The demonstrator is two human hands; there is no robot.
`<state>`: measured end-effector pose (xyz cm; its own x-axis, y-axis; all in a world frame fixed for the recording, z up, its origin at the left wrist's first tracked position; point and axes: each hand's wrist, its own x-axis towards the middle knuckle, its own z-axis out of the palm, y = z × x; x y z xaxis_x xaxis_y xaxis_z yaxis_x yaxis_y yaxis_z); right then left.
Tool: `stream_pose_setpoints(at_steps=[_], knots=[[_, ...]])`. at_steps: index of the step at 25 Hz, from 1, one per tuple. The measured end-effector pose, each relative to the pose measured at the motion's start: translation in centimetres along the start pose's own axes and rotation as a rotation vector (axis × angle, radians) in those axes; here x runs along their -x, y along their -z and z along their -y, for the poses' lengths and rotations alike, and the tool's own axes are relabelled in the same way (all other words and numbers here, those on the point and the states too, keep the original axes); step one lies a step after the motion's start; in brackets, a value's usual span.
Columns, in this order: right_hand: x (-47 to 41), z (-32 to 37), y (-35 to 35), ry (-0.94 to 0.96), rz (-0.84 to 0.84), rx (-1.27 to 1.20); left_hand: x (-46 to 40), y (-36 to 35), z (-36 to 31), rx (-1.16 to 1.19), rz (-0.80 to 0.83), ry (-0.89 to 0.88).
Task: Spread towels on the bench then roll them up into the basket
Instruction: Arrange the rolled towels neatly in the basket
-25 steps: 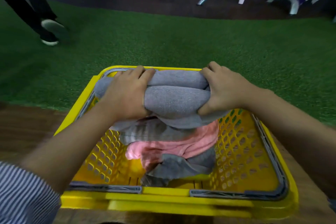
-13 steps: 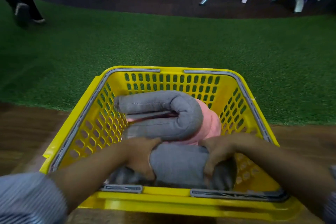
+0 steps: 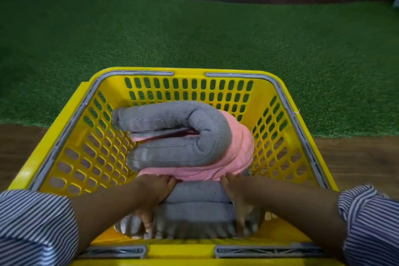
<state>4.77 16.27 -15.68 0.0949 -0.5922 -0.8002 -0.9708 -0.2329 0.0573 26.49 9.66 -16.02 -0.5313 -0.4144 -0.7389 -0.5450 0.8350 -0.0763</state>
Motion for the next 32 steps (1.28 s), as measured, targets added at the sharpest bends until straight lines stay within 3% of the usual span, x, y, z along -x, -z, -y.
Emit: stream_pose_setpoints(at_steps=[4,8,10,12,13,14,15,18,21,26,30,32], knots=[[0.3,0.5,-0.6,-0.027,-0.156,0.181,-0.8,-0.9,-0.3,0.055,0.028,0.049],[3.7,0.5,3.4,-0.067,0.072,0.031,0.8,1.6,2.2,0.358,0.063,0.150],[7.5,0.0,7.2,-0.088,-0.044,-0.093,2.2,3.0,5.2,0.375,-0.242,0.323],[10.6,0.0,11.0,-0.054,-0.438,-0.123,2.9,3.4,7.5,0.285,-0.650,0.505],[10.6,0.2,12.4,-0.047,-0.636,-0.087,2.6,3.2,7.9,0.231,-0.759,0.524],[10.4,0.3,13.7,-0.038,-0.757,-0.051,2.0,2.9,8.0,0.145,-0.781,0.503],[9.3,0.9,14.5,-0.054,-0.766,-0.012,1.7,3.0,7.7,0.043,-0.745,0.464],[4.1,2.7,14.2,-0.157,-0.551,0.101,-0.3,2.5,7.1,-0.128,-0.579,0.410],[0.6,2.7,12.0,-0.181,-0.684,0.201,-1.1,1.7,7.9,-0.087,-0.641,0.431],[0.6,0.4,11.3,-0.035,-0.941,-0.044,-1.8,0.2,8.1,-0.100,-0.802,0.386],[2.2,0.0,11.4,0.053,-0.989,-0.142,-1.5,0.7,8.2,-0.053,-0.838,0.329],[3.8,-1.1,11.6,0.070,-0.991,-0.210,0.6,2.5,8.7,0.001,-0.963,0.266]])
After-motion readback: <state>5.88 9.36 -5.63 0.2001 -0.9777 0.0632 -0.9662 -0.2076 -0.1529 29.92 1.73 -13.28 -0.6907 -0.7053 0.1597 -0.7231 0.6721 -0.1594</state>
